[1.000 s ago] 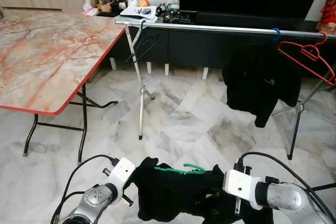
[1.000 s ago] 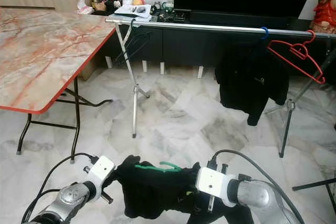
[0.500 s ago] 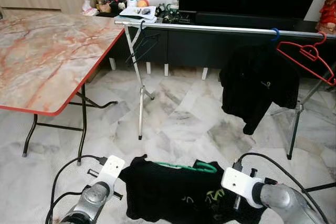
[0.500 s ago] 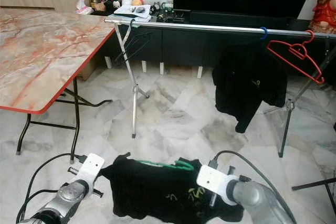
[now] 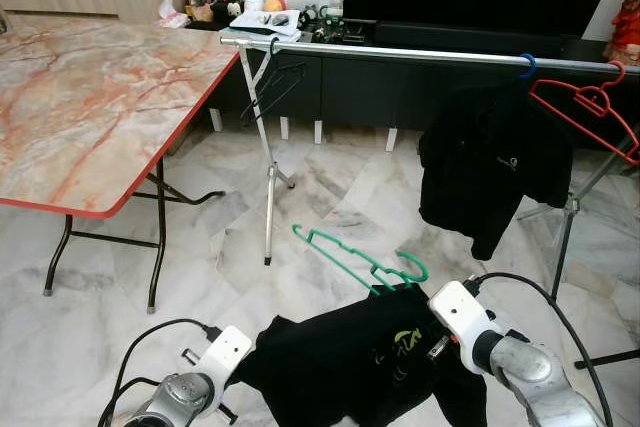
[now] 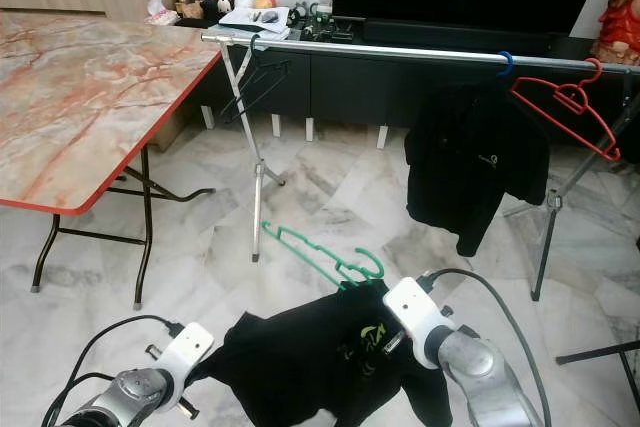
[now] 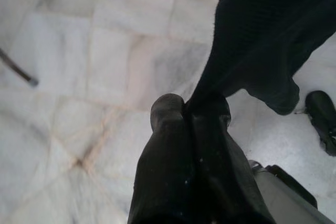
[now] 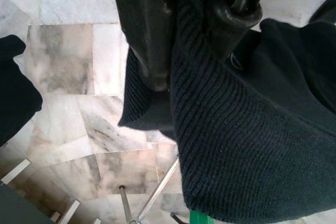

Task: Hang hanger

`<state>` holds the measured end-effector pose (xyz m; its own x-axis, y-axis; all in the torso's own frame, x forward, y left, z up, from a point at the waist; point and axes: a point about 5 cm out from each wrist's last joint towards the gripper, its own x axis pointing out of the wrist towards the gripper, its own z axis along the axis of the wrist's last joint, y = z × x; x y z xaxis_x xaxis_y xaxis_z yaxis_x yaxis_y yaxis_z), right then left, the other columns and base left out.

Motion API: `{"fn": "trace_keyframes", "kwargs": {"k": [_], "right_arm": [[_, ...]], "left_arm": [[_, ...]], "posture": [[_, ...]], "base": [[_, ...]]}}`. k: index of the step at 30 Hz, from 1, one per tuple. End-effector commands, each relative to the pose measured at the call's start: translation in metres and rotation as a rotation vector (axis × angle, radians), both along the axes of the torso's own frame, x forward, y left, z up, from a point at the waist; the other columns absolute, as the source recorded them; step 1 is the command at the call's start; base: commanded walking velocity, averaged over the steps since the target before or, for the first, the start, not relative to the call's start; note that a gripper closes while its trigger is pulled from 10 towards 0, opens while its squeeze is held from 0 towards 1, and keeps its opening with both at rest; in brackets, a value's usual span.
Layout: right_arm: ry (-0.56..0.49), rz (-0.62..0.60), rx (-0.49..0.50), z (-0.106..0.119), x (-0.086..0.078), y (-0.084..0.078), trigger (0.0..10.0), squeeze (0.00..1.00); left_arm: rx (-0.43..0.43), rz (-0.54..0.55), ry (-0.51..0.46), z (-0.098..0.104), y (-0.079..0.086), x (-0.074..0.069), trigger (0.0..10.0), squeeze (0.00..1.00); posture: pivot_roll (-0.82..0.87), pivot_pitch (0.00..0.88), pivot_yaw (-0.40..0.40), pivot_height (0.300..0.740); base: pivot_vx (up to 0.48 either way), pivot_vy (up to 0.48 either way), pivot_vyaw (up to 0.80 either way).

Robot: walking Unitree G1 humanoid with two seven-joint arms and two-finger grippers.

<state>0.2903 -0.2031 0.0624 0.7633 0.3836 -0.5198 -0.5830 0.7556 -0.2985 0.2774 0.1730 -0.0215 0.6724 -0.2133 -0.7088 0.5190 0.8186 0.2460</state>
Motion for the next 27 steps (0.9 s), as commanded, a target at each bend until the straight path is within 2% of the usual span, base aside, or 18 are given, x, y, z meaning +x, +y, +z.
{"fn": "trace_keyframes", "kwargs": {"k": [1,2,3,4,7,10,15,17,18,19,20,21,22,23,27], "right_arm": [[-0.023,0.006,-0.052,0.008,0.005,-0.008,10.0,0.0],[-0.013,0.014,-0.072,0.006,0.004,-0.01,10.0,0.0],[0.007,0.035,-0.11,0.002,0.002,-0.011,10.0,0.0],[0.031,0.077,-0.174,-0.004,0.0,-0.014,10.0,0.0],[0.05,0.119,-0.228,-0.008,-0.002,-0.015,10.0,0.0],[0.076,0.144,-0.254,-0.013,-0.002,-0.016,10.0,0.0],[0.099,0.188,-0.269,-0.018,-0.002,-0.013,10.0,0.0],[0.129,0.281,-0.288,-0.025,-0.004,-0.006,10.0,0.0],[0.129,0.281,-0.288,-0.025,-0.004,-0.006,10.0,0.0],[0.171,0.374,-0.301,-0.031,-0.007,0.001,10.0,0.0],[0.171,0.374,-0.301,-0.031,-0.007,0.001,10.0,0.0],[0.19,0.408,-0.293,-0.033,-0.009,0.005,10.0,0.0],[0.209,0.445,-0.29,-0.034,-0.01,0.008,10.0,0.0],[0.209,0.445,-0.29,-0.034,-0.01,0.008,10.0,0.0],[0.249,0.549,-0.312,-0.04,-0.01,0.021,10.0,0.0]], "left_arm": [[0.035,-0.049,-0.04,0.005,0.005,0.003,10.0,0.4],[0.044,-0.071,-0.067,0.008,0.004,0.006,10.0,0.4],[0.052,-0.111,-0.094,0.012,0.003,0.009,10.0,1.0],[0.053,-0.177,-0.113,0.017,0.001,0.012,10.0,1.0],[0.049,-0.247,-0.117,0.02,0.0,0.012,10.0,1.0],[0.029,-0.346,-0.116,0.024,-0.003,0.012,10.0,1.0],[0.001,-0.405,-0.114,0.029,-0.003,0.013,10.0,1.0],[-0.052,-0.454,-0.134,0.04,-0.007,0.018,10.0,1.0],[-0.052,-0.454,-0.134,0.04,-0.007,0.018,10.0,1.0],[-0.092,-0.519,-0.157,0.052,-0.015,0.024,10.0,0.91],[-0.092,-0.519,-0.157,0.052,-0.015,0.024,10.0,0.91],[-0.108,-0.551,-0.165,0.056,-0.019,0.026,10.0,0.14],[-0.132,-0.576,-0.168,0.06,-0.024,0.027,10.0,0.0],[-0.132,-0.576,-0.168,0.06,-0.024,0.027,10.0,0.0],[-0.229,-0.673,-0.186,0.079,-0.044,0.031,10.0,0.0]], "posture": [[0.05,0.075,-0.005,0.74],[0.05,0.074,-0.006,0.74],[0.05,0.074,-0.006,0.74],[0.05,0.074,-0.006,0.74],[0.06,0.074,-0.007,0.74],[0.06,0.073,-0.008,0.74],[0.06,0.07,-0.006,0.74],[0.06,0.07,-0.006,0.74],[0.06,0.07,-0.006,0.74],[0.08,0.068,-0.009,0.74],[0.08,0.068,-0.009,0.74],[0.08,0.068,-0.009,0.74],[0.08,0.068,-0.009,0.74],[0.08,0.068,-0.009,0.74],[0.09,0.065,-0.011,0.74]], "base": [[0.0,0.0,0.0],[0.0,0.0,0.0],[0.0,0.0,0.0],[0.0,0.0,0.0],[0.0,0.0,0.0],[0.0,0.0,0.0],[0.0,0.0,0.0],[0.0,0.0,0.0],[0.0,0.0,0.0],[0.0,0.0,0.0],[0.0,0.0,0.0],[0.0,0.0,0.0],[0.0,0.0,0.0],[0.0,0.0,0.0],[0.0,0.0,0.0]]}}
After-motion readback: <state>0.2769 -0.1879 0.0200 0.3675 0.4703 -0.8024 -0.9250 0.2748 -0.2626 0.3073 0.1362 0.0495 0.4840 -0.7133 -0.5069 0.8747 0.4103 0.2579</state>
